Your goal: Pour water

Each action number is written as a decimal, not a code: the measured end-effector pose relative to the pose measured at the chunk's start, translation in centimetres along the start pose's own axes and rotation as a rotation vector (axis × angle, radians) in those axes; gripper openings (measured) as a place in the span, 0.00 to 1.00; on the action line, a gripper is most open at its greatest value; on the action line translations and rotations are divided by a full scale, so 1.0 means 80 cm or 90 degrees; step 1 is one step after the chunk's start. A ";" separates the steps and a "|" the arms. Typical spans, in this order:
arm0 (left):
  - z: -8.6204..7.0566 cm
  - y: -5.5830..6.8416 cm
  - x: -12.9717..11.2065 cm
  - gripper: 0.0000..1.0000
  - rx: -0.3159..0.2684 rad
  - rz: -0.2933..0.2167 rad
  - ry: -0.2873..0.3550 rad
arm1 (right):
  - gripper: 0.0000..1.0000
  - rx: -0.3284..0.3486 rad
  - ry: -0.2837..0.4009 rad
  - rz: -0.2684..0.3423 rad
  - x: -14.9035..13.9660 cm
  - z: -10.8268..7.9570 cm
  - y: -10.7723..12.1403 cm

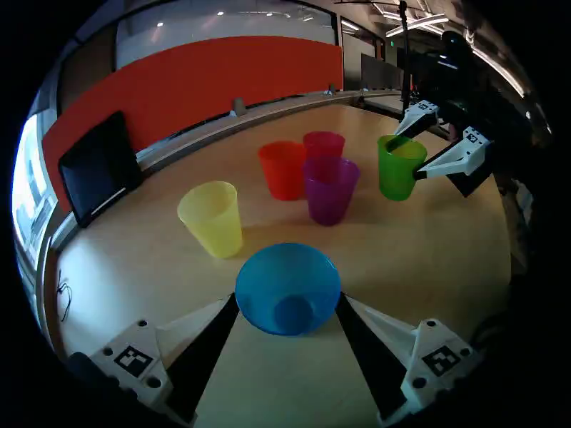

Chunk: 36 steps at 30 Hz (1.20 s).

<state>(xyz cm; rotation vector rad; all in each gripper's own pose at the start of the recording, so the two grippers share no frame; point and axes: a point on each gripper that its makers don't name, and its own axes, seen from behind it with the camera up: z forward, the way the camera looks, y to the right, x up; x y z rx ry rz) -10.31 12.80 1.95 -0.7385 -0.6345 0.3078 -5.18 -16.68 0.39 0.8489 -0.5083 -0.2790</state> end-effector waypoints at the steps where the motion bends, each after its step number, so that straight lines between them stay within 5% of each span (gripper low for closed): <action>1: 0.000 0.000 -0.002 0.99 0.001 -0.002 -0.002 | 0.90 0.000 -0.002 0.000 -0.002 0.001 0.000; 29: -0.027 0.009 -0.029 0.99 0.005 -0.035 -0.009 | 0.91 -0.012 -0.031 0.009 -0.041 0.020 0.002; 36: -0.028 0.011 -0.030 0.99 0.005 -0.032 -0.010 | 1.00 -0.027 -0.036 0.012 -0.047 0.013 0.006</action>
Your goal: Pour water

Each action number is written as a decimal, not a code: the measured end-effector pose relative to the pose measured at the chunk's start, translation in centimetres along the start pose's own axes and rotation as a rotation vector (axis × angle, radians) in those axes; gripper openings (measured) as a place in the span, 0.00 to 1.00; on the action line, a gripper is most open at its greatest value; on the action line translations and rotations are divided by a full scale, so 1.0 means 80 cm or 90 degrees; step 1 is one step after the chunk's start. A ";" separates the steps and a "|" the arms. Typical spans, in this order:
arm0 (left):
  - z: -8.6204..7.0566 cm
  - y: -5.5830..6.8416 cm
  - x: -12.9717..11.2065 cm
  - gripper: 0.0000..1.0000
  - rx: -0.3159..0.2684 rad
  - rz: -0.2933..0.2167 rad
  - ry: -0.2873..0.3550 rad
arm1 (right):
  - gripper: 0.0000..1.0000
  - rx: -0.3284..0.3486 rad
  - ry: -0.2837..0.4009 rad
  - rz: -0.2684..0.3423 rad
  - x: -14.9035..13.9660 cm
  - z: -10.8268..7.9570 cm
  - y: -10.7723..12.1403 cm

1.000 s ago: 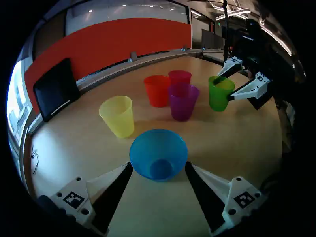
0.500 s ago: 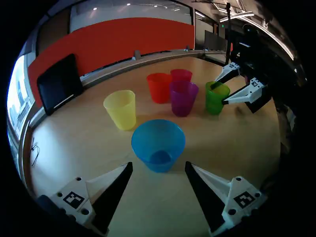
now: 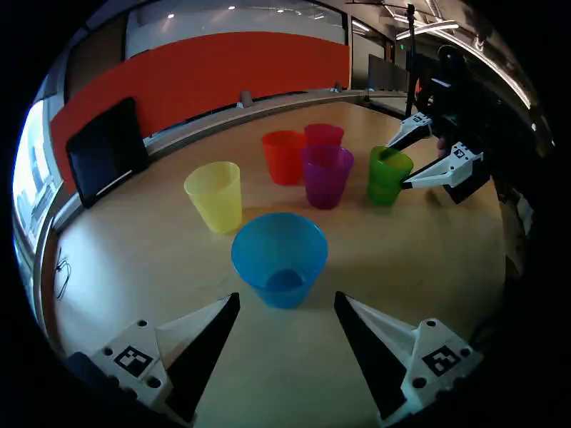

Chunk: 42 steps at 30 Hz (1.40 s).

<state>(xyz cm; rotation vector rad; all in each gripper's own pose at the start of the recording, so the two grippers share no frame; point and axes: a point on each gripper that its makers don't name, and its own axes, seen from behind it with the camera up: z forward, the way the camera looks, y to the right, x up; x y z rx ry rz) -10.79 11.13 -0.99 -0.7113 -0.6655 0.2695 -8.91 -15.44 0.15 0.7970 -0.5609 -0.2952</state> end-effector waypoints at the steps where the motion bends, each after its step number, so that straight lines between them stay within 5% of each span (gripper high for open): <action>1: -0.001 0.001 0.000 0.99 -0.001 0.000 0.000 | 1.00 -0.003 0.000 -0.001 -0.001 -0.001 0.001; 22: -0.057 0.006 -0.003 0.99 0.055 -0.027 0.054 | 1.00 -0.099 0.069 0.027 -0.003 -0.082 0.011; 31: -0.095 -0.019 0.010 0.99 0.125 -0.070 0.127 | 1.00 -0.159 0.137 0.074 0.014 -0.112 0.017; 42: -0.150 -0.046 0.052 0.99 0.207 -0.110 0.266 | 1.00 -0.256 0.226 0.131 0.045 -0.150 0.050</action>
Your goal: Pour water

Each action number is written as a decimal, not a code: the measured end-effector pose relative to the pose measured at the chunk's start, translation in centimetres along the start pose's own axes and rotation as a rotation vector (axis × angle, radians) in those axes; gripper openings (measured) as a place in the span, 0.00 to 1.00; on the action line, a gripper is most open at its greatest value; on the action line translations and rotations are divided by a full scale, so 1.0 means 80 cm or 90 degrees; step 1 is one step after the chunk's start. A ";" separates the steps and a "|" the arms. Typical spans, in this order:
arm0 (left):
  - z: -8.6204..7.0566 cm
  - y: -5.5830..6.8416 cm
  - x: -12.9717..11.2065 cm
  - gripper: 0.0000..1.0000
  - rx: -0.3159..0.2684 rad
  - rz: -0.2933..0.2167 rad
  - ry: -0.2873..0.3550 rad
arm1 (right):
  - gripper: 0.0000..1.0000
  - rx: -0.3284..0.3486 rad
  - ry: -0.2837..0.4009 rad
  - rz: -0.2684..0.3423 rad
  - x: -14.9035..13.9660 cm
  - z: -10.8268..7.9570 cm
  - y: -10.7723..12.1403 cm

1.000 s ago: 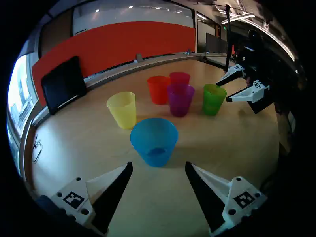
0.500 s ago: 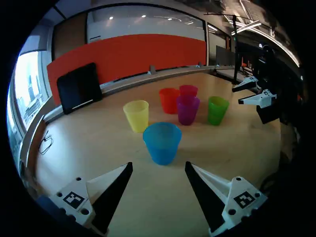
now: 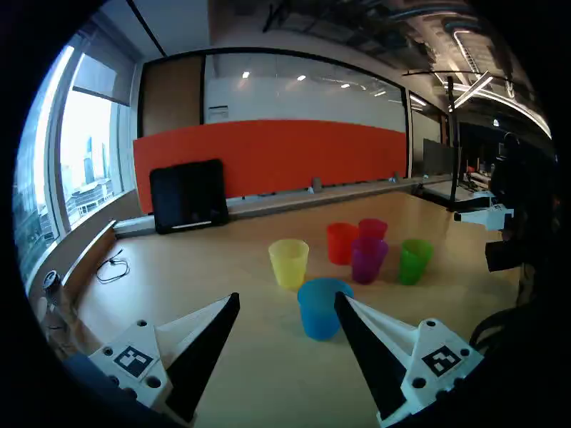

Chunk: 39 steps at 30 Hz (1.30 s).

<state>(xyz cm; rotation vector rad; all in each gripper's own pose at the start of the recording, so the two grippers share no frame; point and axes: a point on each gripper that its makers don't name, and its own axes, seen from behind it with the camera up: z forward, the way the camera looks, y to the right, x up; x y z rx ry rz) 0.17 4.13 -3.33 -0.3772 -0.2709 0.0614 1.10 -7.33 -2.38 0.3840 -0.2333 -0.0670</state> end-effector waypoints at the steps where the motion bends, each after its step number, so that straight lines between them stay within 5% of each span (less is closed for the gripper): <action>1: 0.000 -0.001 0.005 0.99 0.004 0.000 0.011 | 1.00 -0.009 0.009 -0.001 0.004 -0.001 0.003; 12: -0.008 -0.014 0.049 0.99 0.067 -0.001 0.099 | 1.00 -0.111 0.103 -0.006 0.051 -0.008 0.034; 24: -0.022 -0.015 0.078 0.99 0.117 -0.024 0.168 | 1.00 -0.215 0.199 0.052 0.085 -0.029 0.072; 39: -0.025 -0.025 0.085 0.99 0.183 -0.016 0.201 | 1.00 -0.265 0.217 0.056 0.068 -0.049 0.080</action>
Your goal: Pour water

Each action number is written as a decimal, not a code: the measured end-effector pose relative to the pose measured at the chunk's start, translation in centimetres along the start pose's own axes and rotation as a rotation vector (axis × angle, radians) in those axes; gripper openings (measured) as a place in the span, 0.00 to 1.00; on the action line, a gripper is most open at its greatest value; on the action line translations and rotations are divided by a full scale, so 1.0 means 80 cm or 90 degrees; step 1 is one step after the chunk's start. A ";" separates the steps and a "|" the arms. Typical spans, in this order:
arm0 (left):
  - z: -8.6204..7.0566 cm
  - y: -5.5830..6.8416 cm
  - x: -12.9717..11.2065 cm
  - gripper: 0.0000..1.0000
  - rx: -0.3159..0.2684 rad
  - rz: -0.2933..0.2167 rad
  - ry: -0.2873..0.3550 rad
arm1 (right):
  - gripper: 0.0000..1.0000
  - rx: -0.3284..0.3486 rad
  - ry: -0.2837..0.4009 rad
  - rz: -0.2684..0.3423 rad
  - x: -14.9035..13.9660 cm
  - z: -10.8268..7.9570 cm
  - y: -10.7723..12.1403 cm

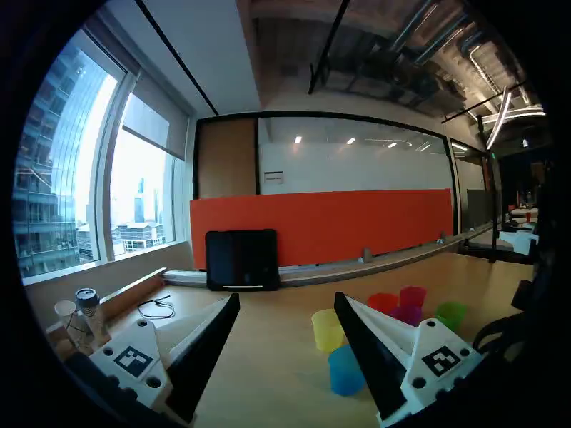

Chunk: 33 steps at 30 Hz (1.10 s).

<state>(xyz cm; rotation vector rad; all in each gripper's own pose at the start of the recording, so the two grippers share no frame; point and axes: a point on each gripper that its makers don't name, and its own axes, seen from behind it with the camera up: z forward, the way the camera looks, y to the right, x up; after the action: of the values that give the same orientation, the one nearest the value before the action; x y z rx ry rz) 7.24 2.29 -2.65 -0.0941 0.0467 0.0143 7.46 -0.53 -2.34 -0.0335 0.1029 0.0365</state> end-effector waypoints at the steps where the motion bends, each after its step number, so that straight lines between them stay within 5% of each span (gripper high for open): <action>1: 0.001 -0.001 -0.002 0.99 0.003 0.000 0.001 | 1.00 -0.001 -0.001 0.000 -0.001 -0.002 0.001; 21: 0.016 0.016 -0.039 0.99 0.013 0.021 0.019 | 1.00 0.009 -0.012 0.028 -0.002 -0.009 -0.008; 33: 0.018 -0.004 -0.072 0.99 0.032 0.013 0.006 | 0.99 0.004 -0.009 0.005 0.002 -0.008 -0.015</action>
<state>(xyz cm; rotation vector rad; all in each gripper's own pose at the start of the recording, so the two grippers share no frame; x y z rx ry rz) 1.55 2.03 -0.94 -0.0428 0.0568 0.0329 7.58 -1.77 -2.92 -0.0260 0.0893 0.0441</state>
